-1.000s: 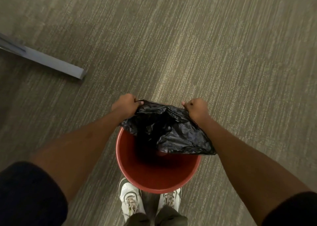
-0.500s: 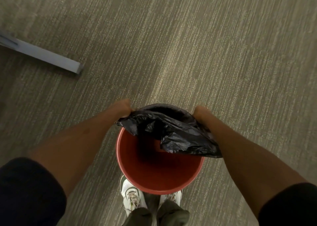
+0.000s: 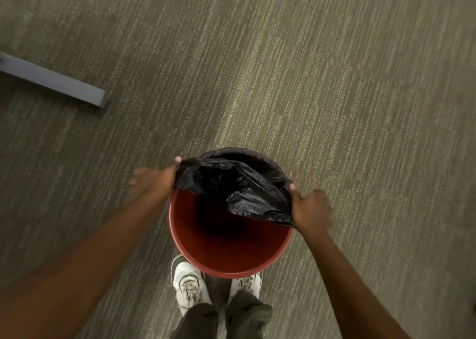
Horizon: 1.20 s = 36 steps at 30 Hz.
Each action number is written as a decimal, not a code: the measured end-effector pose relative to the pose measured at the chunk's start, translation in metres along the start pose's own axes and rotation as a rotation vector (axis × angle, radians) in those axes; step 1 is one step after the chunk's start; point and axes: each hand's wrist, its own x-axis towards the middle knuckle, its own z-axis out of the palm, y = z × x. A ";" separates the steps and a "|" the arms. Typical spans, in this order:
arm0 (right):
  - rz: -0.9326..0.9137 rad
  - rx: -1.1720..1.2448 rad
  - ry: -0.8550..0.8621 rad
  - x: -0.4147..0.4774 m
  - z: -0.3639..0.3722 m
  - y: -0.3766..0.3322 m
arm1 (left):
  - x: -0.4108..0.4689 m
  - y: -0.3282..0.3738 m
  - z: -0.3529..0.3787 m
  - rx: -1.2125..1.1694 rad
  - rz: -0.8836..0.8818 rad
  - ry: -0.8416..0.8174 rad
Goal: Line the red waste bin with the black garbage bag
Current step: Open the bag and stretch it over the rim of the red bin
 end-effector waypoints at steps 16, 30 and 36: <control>0.267 0.717 -0.307 -0.063 0.013 0.059 | -0.033 0.030 -0.004 -0.565 -0.321 -0.526; 0.001 0.657 -0.019 -0.092 0.039 0.061 | -0.059 0.046 0.018 -0.669 -0.262 -0.549; 0.356 0.930 -0.188 -0.090 0.049 0.085 | -0.046 -0.017 0.007 -0.926 -0.272 -0.624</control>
